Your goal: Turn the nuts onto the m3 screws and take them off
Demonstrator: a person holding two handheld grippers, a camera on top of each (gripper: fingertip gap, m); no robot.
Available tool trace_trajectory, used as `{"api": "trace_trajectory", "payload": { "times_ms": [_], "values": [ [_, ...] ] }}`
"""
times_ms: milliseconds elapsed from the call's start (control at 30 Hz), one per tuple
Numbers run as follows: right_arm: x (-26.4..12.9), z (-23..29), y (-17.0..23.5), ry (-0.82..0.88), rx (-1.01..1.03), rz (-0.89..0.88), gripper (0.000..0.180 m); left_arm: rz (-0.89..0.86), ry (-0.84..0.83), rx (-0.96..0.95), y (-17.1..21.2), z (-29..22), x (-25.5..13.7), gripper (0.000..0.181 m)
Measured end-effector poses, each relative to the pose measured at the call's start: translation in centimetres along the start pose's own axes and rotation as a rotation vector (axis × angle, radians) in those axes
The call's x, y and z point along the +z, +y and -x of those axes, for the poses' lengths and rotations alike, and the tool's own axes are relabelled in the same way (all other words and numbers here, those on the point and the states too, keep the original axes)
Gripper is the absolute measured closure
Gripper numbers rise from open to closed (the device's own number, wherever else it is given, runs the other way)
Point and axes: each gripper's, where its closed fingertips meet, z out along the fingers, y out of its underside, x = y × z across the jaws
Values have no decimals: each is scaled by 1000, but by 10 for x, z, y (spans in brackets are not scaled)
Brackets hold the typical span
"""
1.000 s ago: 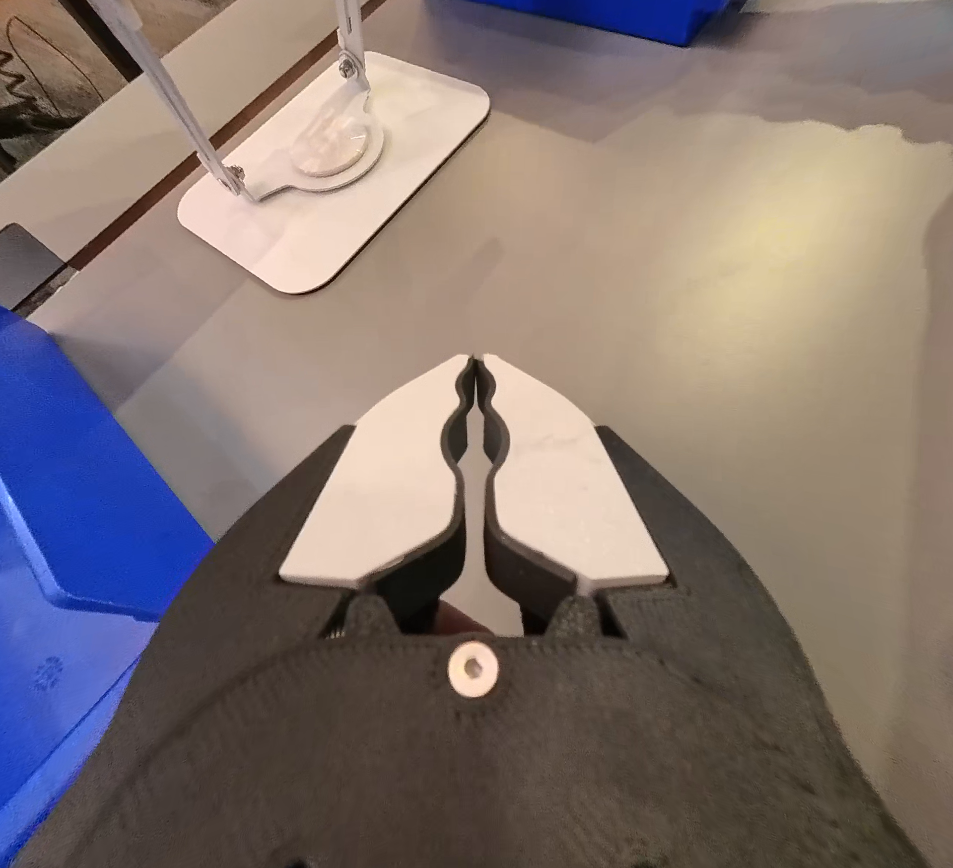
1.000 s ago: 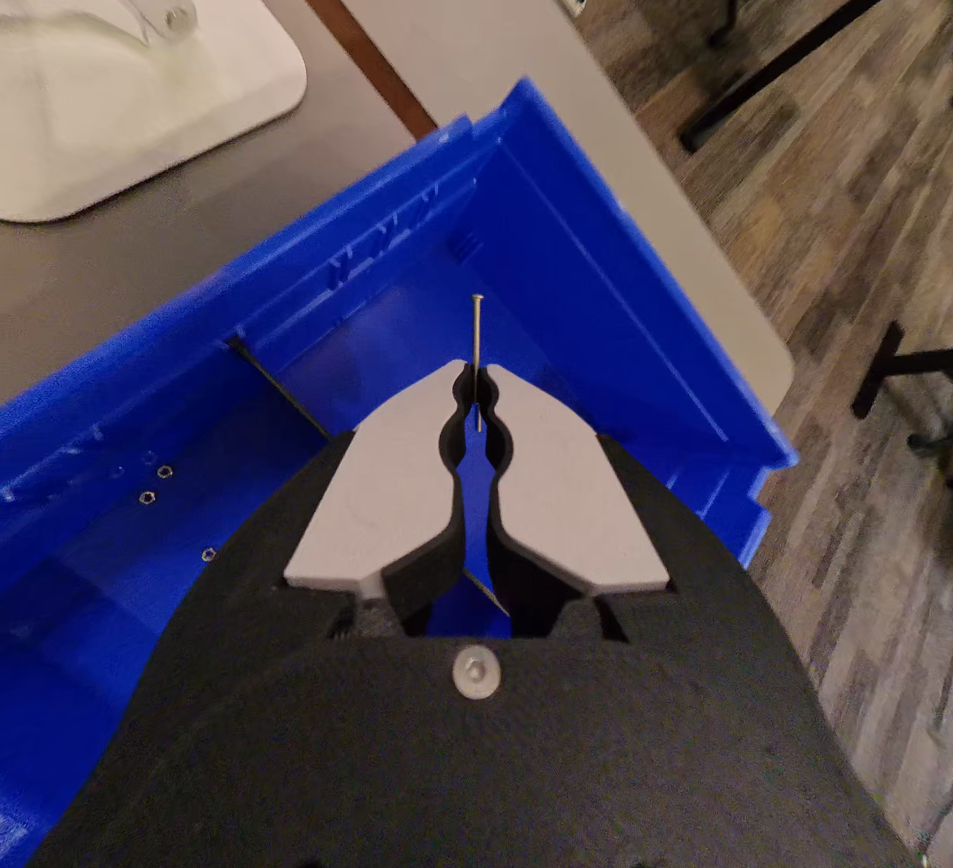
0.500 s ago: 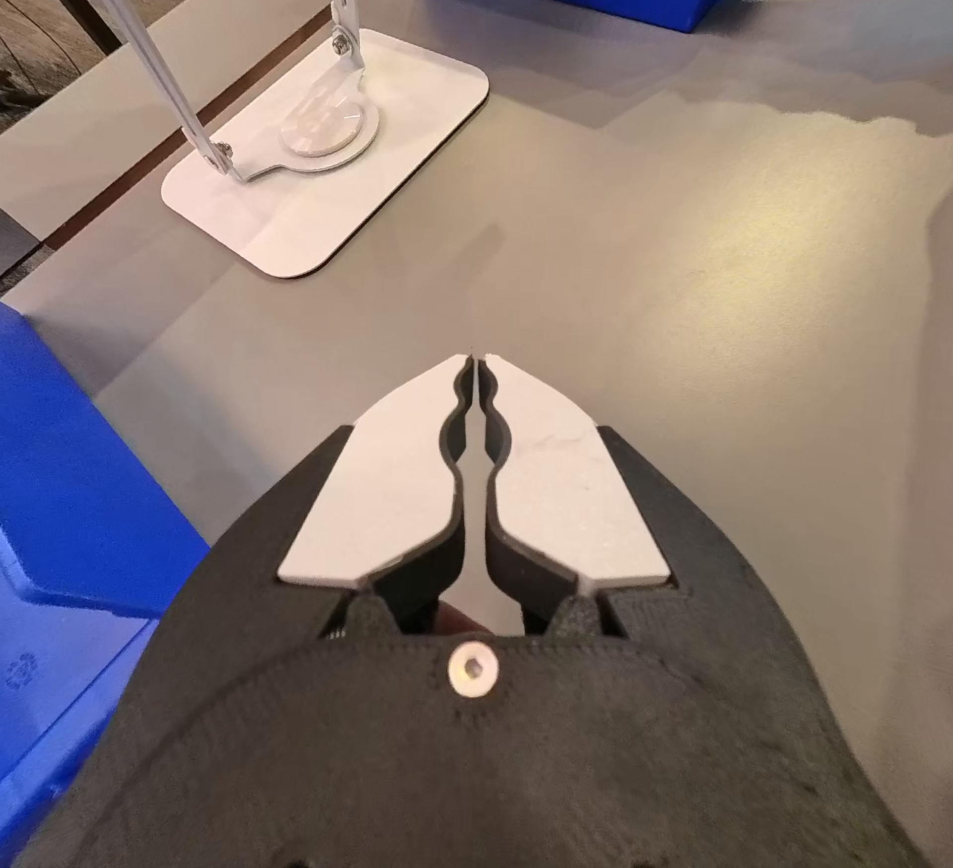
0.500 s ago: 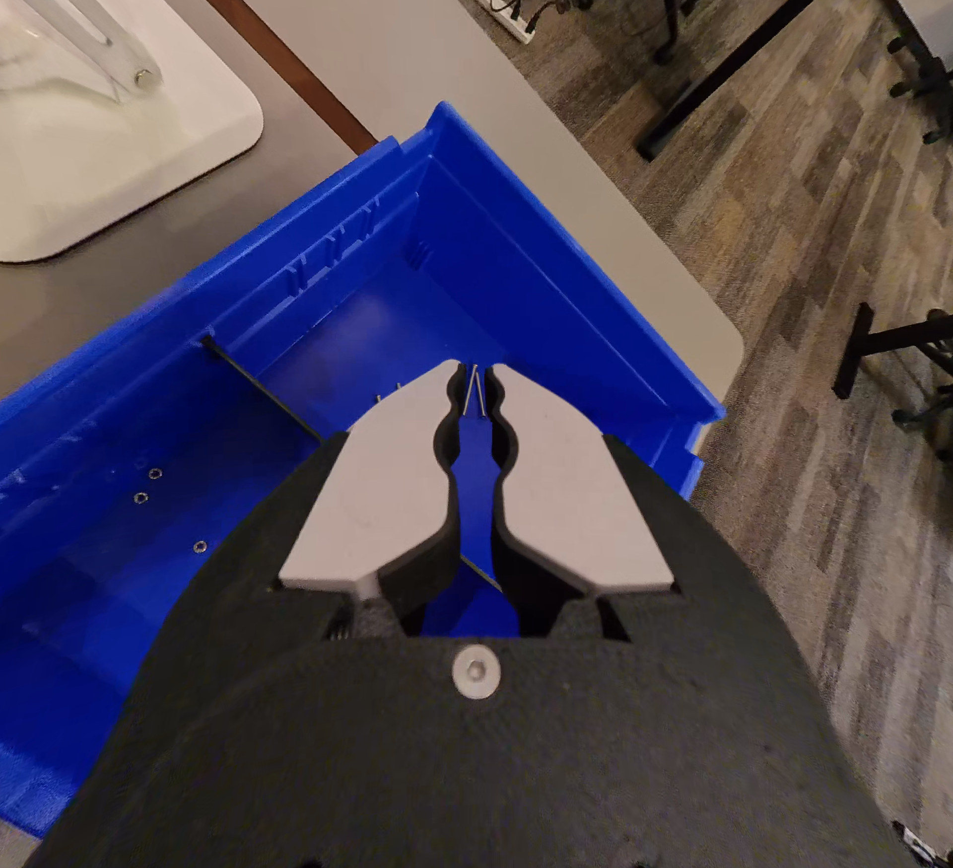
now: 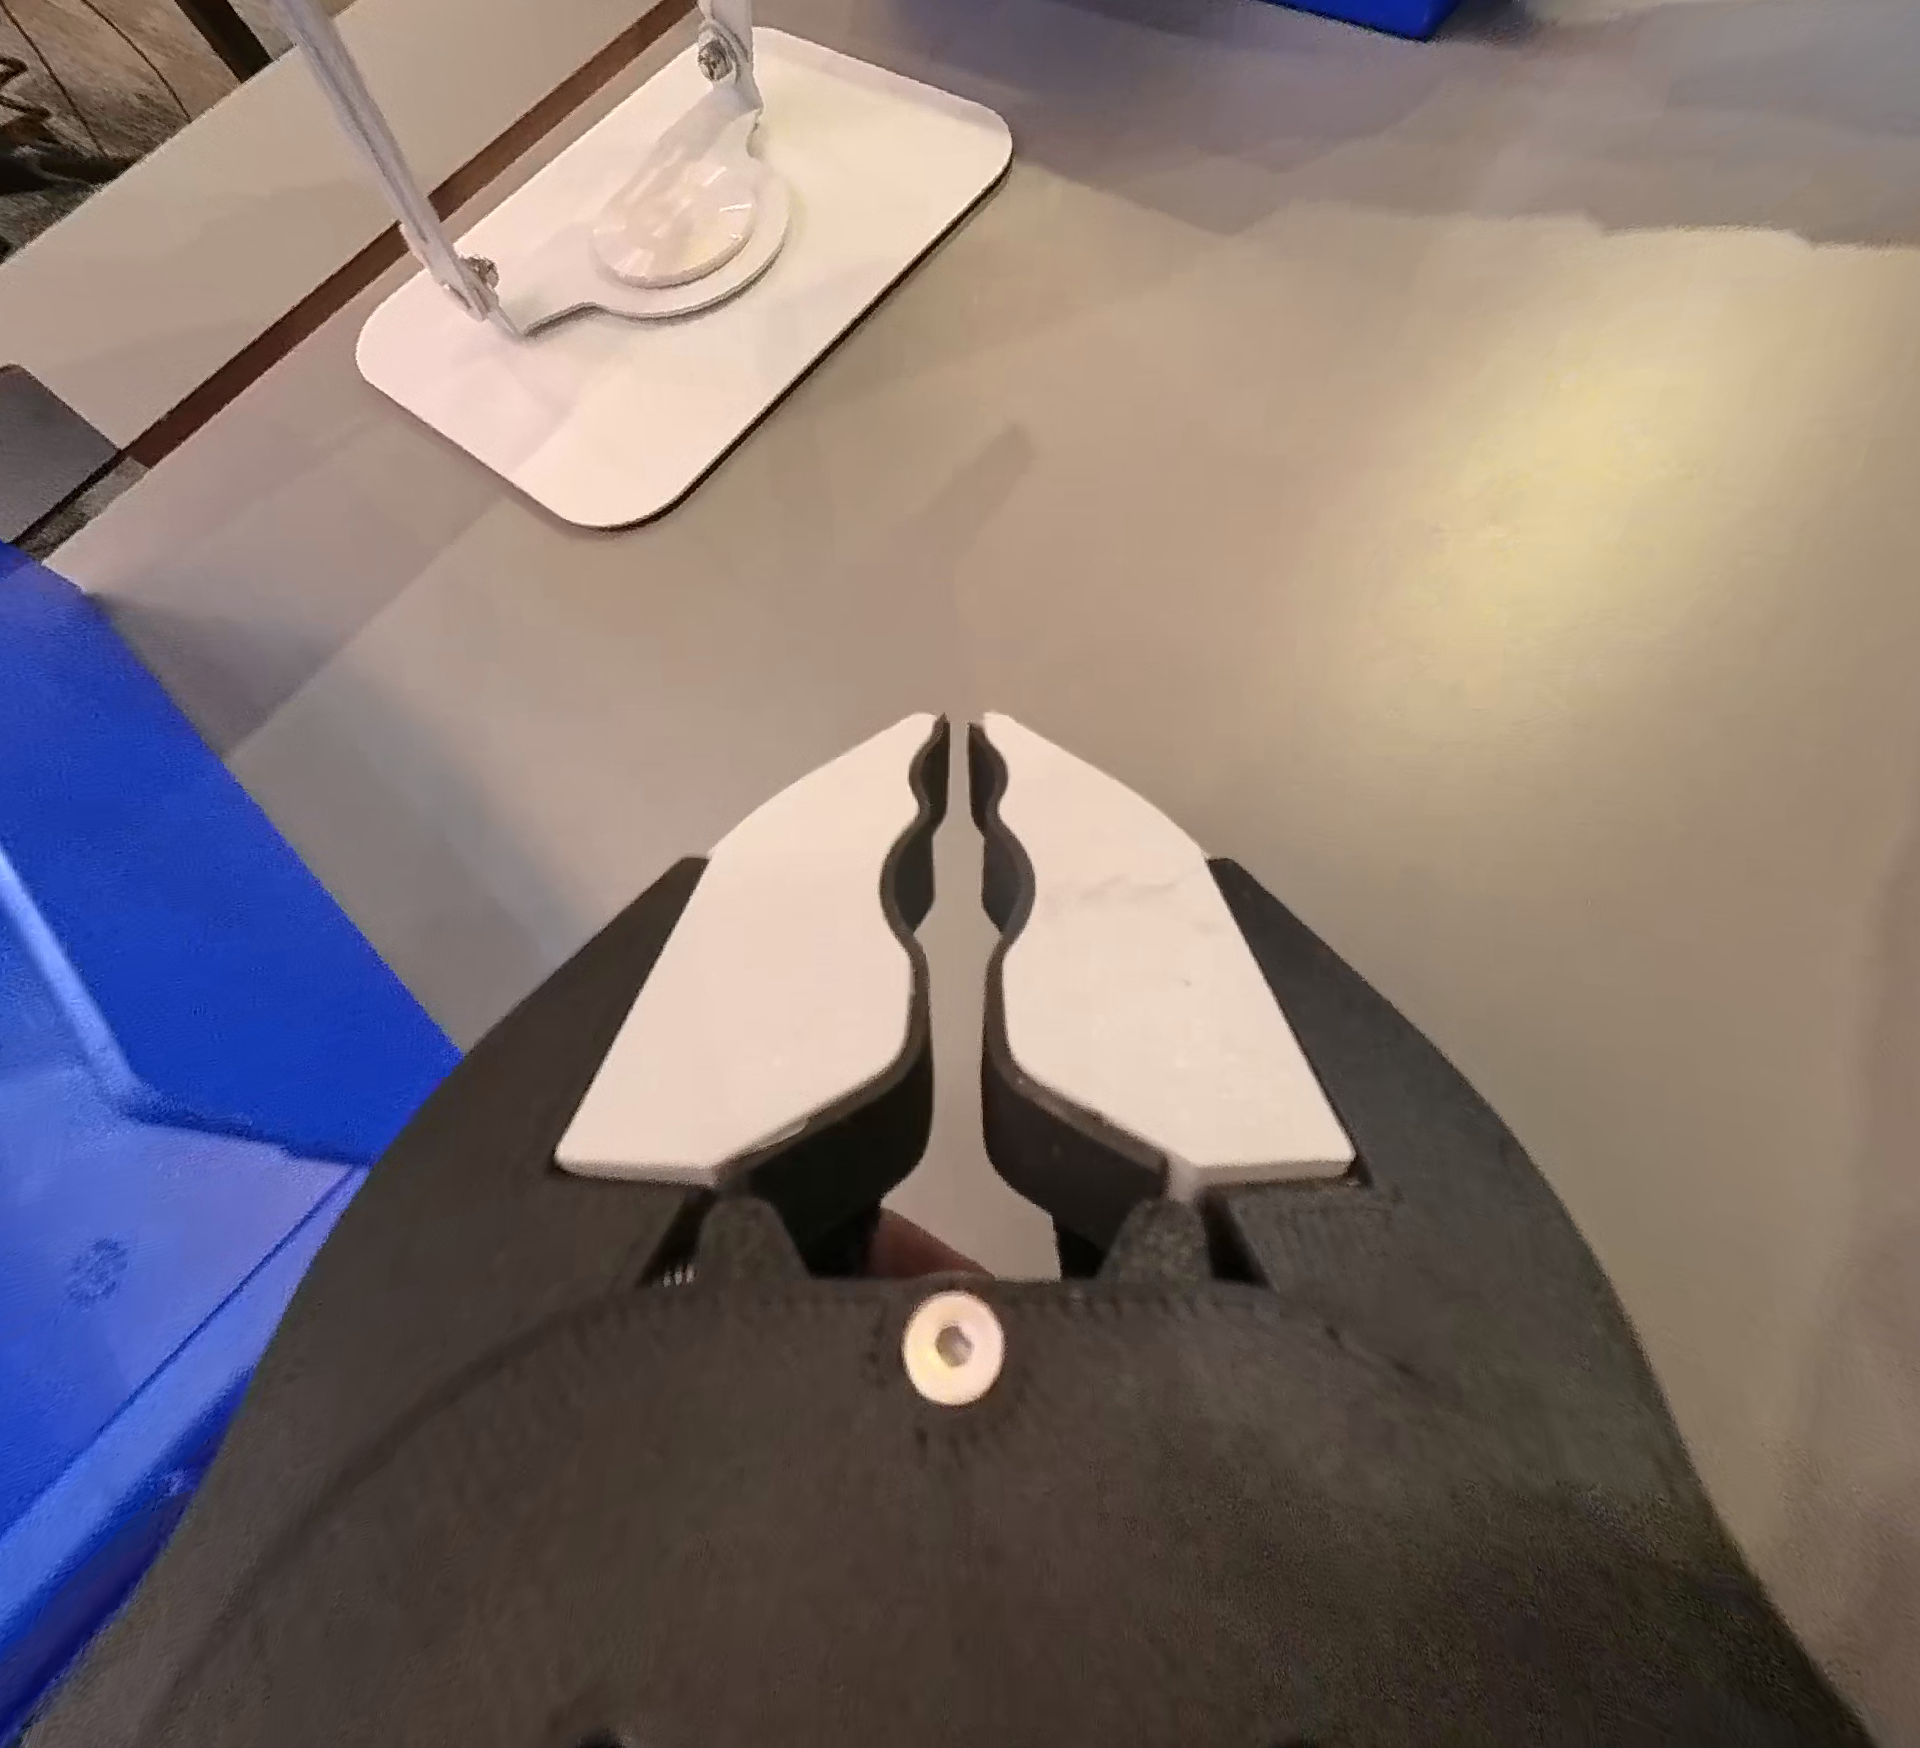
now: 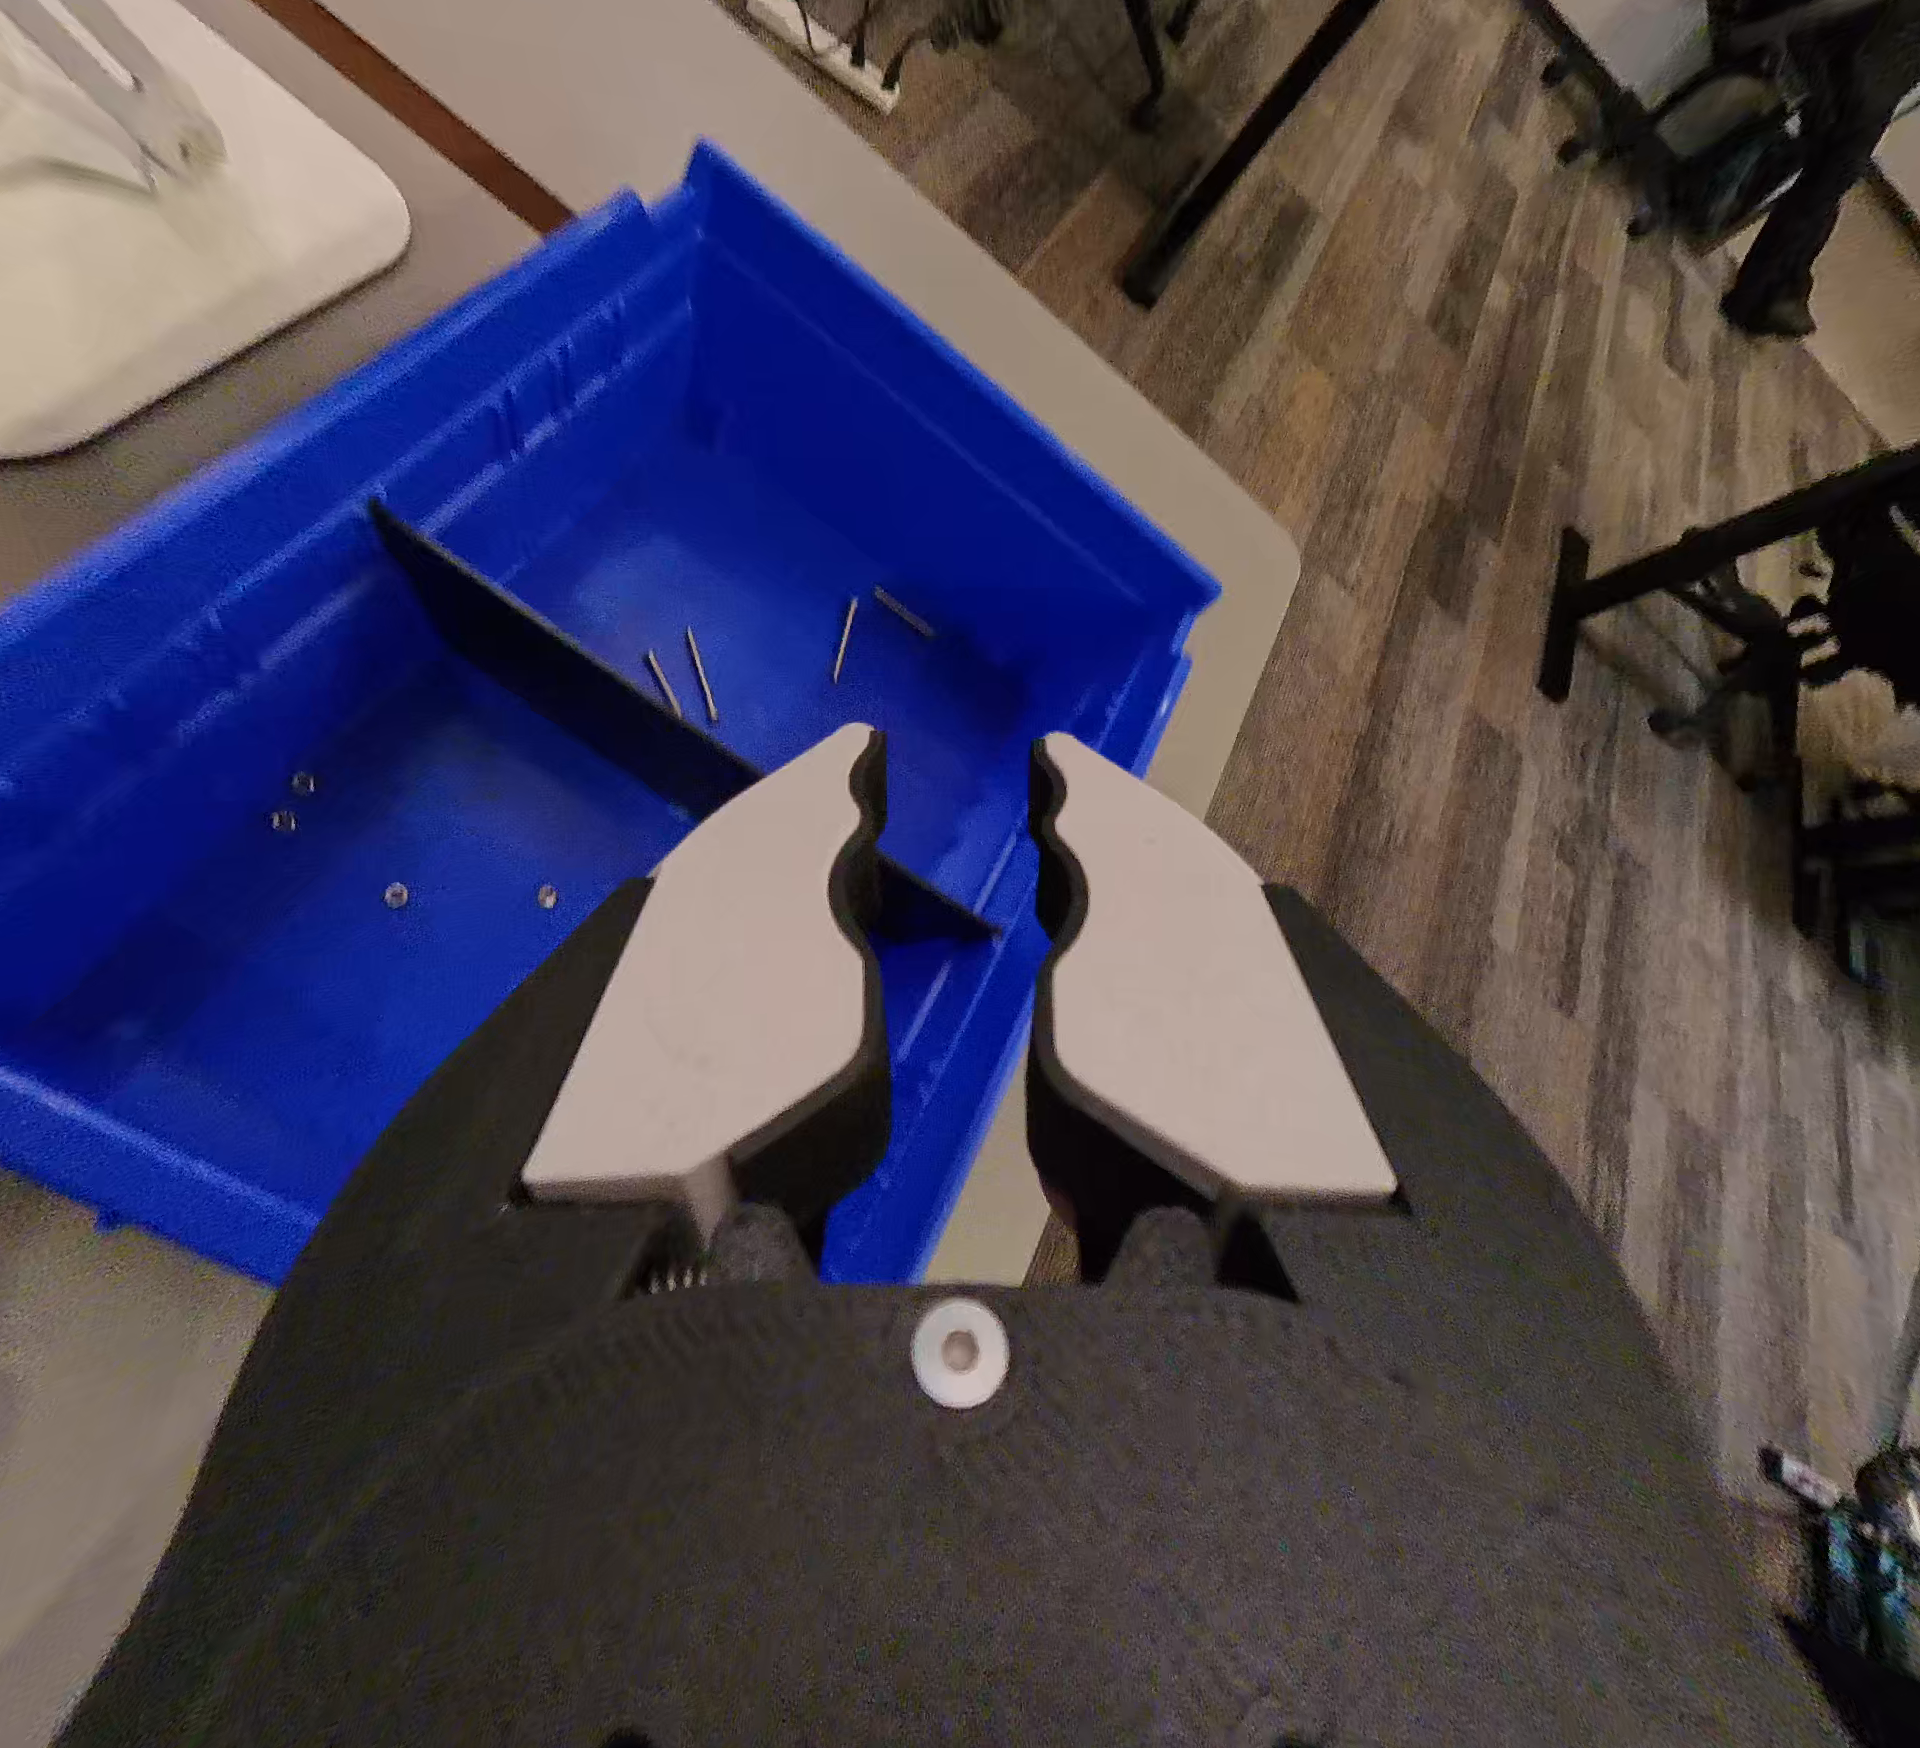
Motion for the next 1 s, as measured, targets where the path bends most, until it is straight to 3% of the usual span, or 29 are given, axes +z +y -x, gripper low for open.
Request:
{"api": "trace_trajectory", "payload": {
  "times_ms": [300, 533, 733, 867, 1000],
  "values": [
    [-13, 6, 92, -39, 182, 221, 134, -12, -120, -100, 16, 13, -41, 174],
    [-2, 24, 129, -131, 259, 316, 153, -62, -362, -205, 29, 65, -108, 168],
    [6, 28, 136, -160, 294, 336, 158, -35, -595, -250, 60, 118, -164, 159],
    [16, 30, 142, -182, 336, 320, 170, -36, -662, -265, 73, 152, -187, 152],
    [18, 30, 139, -217, 329, 289, 171, -54, -673, -299, 84, 184, -198, 140]
  ]
}}
